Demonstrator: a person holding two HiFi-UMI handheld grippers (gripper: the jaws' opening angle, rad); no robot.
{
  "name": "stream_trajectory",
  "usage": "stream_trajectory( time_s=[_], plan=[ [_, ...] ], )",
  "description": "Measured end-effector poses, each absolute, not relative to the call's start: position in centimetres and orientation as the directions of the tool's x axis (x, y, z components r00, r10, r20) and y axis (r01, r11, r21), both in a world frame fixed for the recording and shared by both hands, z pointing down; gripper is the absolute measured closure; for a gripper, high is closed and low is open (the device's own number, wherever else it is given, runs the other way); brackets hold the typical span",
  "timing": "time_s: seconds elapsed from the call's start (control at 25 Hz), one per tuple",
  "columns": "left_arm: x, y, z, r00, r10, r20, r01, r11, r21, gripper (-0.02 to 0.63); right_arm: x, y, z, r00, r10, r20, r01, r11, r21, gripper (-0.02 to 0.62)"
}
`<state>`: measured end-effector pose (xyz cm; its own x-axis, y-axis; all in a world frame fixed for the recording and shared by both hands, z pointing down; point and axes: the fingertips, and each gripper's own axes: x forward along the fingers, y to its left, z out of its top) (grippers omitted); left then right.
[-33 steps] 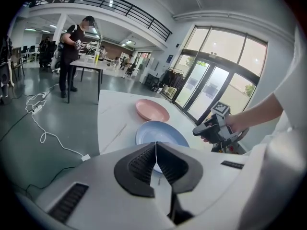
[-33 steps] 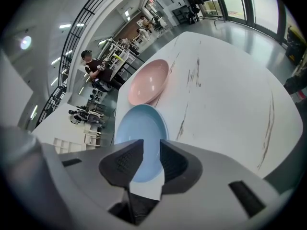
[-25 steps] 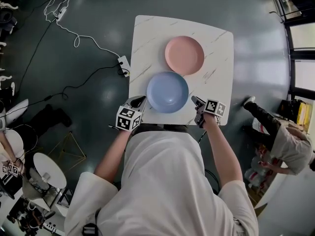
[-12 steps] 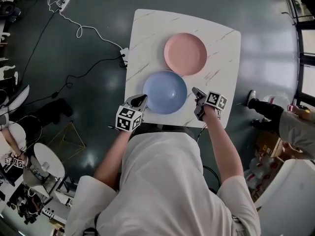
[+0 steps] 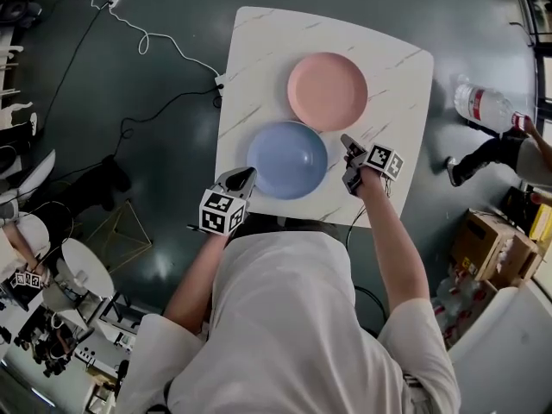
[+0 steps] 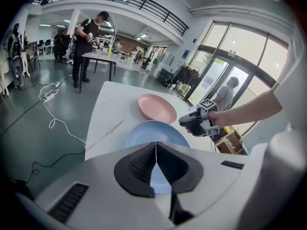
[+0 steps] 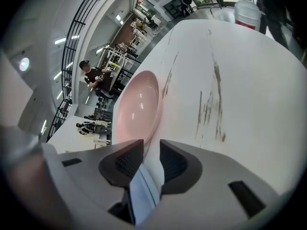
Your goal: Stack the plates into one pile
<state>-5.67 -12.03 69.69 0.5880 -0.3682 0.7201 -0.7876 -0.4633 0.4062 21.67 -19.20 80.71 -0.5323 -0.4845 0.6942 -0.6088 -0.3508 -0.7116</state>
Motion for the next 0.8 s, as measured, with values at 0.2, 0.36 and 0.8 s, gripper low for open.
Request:
stream_trajectory(
  time_s=[0.2,0.36,0.8],
  plan=[
    [-5.4,-12.6,69.3,0.584,-0.383,0.716,-0.795,-0.450,0.408,0.592,21.3,-21.0,81.1,-0.535,-0.498,0.682,-0.577,-0.374,-0.726,0.479],
    [-5.1,-13.1,69.2,0.579,-0.393,0.714,-0.800,-0.441,0.406,0.592,20.9,-21.7,81.8,-0.541,-0.483,0.688,-0.581,-0.377,-0.722,0.479],
    [-7.2,-11.8,70.1,0.544,-0.403,0.736,-0.829,-0.396,0.396,0.591,20.6,-23.3,83.5,-0.497,-0.523,0.693,-0.489,-0.491,-0.721,0.512]
  ],
)
